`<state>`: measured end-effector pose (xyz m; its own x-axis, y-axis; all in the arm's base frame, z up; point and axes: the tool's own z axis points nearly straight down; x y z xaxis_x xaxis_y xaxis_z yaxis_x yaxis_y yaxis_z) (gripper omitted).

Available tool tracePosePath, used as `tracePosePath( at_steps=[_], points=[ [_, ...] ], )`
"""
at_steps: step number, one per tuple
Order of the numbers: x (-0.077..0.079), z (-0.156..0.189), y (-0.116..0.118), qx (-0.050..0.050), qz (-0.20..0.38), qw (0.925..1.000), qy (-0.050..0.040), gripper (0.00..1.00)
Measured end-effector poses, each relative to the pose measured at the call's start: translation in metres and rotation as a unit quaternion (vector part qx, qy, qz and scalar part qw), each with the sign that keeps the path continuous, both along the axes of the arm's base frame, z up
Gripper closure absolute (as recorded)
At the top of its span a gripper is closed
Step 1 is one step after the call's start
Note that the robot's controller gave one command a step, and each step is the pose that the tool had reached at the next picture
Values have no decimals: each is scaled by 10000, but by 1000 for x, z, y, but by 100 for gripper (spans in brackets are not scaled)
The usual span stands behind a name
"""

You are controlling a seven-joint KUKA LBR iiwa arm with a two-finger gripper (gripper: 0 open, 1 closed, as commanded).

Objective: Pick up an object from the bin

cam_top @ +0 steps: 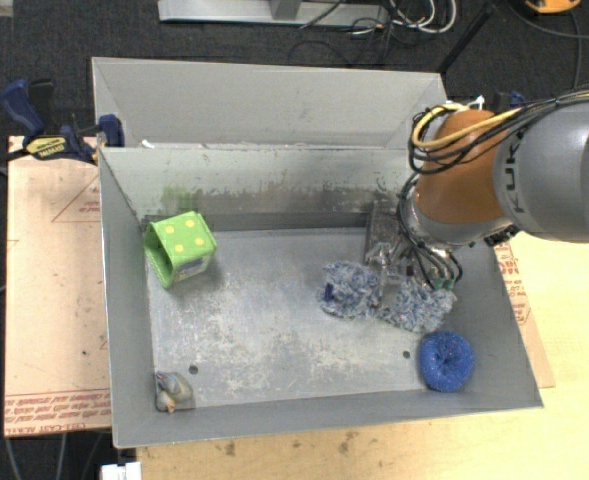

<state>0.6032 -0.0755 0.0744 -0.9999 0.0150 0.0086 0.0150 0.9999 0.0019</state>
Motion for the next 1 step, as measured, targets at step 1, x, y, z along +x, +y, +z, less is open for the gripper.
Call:
tracePosePath(
  at_steps=[1],
  points=[
    [-20,139,-35,-16,-161,9998,-67,100]
  ],
)
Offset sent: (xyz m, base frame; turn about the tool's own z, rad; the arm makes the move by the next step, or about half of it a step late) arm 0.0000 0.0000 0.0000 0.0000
